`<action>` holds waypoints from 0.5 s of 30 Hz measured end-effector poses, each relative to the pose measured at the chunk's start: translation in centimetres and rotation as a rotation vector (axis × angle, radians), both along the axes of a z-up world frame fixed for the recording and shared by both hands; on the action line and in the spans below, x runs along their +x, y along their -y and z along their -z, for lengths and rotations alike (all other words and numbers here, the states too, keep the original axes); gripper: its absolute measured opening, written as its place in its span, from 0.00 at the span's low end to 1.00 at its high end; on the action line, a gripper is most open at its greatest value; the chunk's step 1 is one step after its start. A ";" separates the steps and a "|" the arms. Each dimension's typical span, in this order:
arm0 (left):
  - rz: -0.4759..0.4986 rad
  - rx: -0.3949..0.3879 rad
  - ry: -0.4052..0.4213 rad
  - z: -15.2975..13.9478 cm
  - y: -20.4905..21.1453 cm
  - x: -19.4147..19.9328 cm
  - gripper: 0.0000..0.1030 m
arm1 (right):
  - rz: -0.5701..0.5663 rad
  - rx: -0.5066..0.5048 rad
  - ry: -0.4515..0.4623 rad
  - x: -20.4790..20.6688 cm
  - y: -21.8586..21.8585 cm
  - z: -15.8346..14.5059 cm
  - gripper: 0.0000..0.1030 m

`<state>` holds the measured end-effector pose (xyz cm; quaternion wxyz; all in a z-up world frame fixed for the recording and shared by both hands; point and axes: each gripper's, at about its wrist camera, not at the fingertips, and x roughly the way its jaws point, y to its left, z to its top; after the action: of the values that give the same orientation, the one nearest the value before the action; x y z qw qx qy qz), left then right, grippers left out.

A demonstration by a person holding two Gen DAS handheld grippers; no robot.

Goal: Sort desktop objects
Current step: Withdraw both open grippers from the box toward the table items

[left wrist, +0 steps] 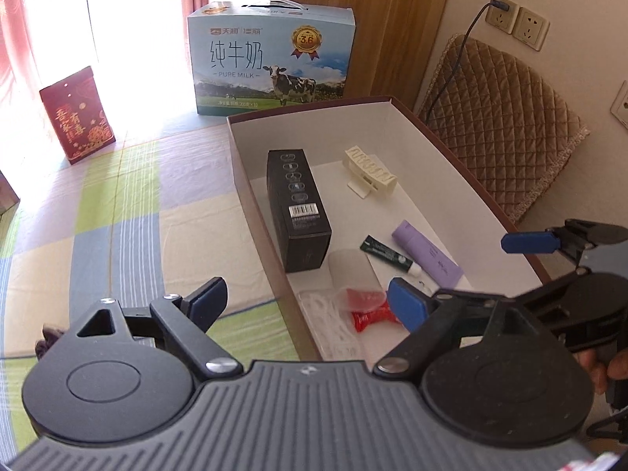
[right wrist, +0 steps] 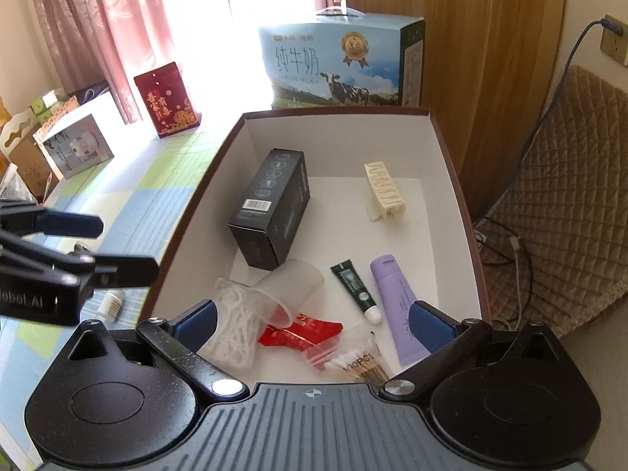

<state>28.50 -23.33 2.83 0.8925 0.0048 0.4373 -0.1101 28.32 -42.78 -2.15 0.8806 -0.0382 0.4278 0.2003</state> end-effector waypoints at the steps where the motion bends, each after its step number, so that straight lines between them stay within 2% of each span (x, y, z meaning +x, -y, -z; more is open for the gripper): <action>1: -0.001 -0.002 -0.001 -0.1 -0.1 -0.4 0.84 | -0.001 0.001 0.003 -0.3 -0.1 -0.2 0.98; 15: -0.047 0.051 0.055 -1.9 -2.8 -5.6 0.88 | -0.014 0.000 0.027 -4.6 -2.0 -1.9 0.98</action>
<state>22.94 -20.49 4.75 0.9061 0.0203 0.4154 -0.0778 23.73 -40.77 -0.30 0.8849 -0.0438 0.4155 0.2060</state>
